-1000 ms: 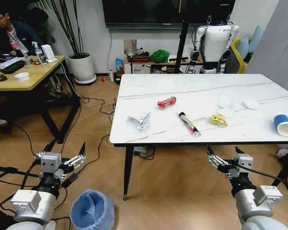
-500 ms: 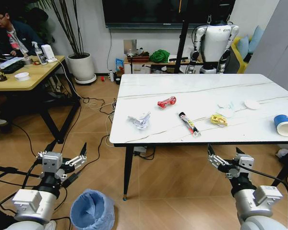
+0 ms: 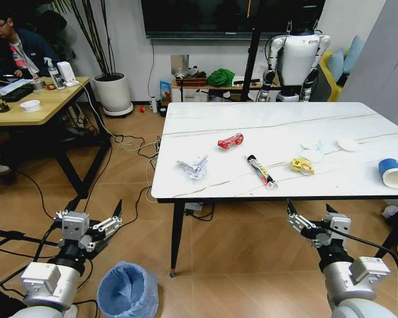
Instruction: Pick up the trash bin and place the trash from the table into it.
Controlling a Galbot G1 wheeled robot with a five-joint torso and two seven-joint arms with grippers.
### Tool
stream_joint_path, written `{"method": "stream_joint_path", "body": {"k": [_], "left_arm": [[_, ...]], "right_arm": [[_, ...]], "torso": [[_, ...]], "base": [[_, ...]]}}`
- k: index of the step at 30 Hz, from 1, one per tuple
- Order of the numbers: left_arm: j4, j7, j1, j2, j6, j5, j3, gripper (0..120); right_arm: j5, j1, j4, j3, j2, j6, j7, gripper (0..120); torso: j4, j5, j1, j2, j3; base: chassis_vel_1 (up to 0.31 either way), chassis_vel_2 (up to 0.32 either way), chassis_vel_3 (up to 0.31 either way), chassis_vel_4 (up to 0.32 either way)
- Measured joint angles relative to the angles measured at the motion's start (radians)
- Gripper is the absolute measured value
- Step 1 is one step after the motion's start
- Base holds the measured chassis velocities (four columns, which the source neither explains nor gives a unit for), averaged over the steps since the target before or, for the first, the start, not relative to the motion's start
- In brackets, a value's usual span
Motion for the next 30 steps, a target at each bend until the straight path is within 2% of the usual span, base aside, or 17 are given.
{"method": "stream_joint_path", "body": {"k": [9, 30], "left_arm": [[-0.004, 0.004, 0.008, -0.005, -0.006, 0.015, 0.002, 100], [0.000, 0.014, 0.009, 0.000, -0.014, 0.029, -0.004, 100]], "right_arm": [[-0.002, -0.004, 0.005, -0.003, -0.003, 0.001, 0.000, 100], [-0.019, -0.004, -0.006, -0.015, 0.014, 0.020, -0.006, 100]], "torso": [[0.0000, 0.0001, -0.010, -0.022, -0.013], [0.0000, 0.0000, -0.058, -0.133, -0.074]], "base": [[0.000, 0.000, 0.000, 0.000], [0.000, 0.000, 0.000, 0.000]]}}
